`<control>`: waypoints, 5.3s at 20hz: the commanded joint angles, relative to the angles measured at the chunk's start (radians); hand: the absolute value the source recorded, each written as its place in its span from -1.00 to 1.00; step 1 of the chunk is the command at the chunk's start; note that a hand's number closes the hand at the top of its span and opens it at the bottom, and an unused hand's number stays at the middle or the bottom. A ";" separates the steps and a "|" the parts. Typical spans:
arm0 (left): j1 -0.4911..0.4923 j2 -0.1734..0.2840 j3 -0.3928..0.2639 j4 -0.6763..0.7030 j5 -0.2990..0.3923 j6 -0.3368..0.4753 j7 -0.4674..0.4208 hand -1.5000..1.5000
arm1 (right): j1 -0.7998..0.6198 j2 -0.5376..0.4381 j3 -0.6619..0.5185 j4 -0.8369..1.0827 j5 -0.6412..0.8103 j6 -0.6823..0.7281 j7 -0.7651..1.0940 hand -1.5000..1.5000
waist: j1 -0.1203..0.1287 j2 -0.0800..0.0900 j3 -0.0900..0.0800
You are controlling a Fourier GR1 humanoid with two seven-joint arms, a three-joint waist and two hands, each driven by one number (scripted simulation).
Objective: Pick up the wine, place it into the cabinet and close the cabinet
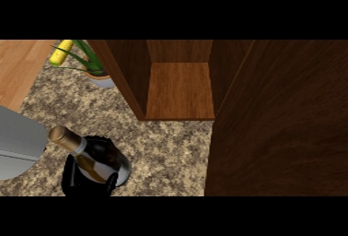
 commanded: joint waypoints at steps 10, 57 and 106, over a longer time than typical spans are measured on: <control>-0.198 -0.069 -0.202 -0.297 -0.103 0.379 0.356 1.00 | 0.037 0.009 -0.044 -0.146 -0.117 0.026 0.058 -1.00 | -0.009 0.003 0.000; -0.833 -0.070 -0.329 0.641 0.445 0.657 0.036 1.00 | 0.119 0.028 -0.068 -0.209 -0.143 0.099 0.061 -1.00 | -0.039 0.009 -0.002; -1.214 0.063 -0.207 1.247 0.269 0.641 -0.077 -1.00 | 0.165 0.087 -0.017 -0.125 -0.096 0.181 -0.056 -1.00 | -0.055 0.023 -0.003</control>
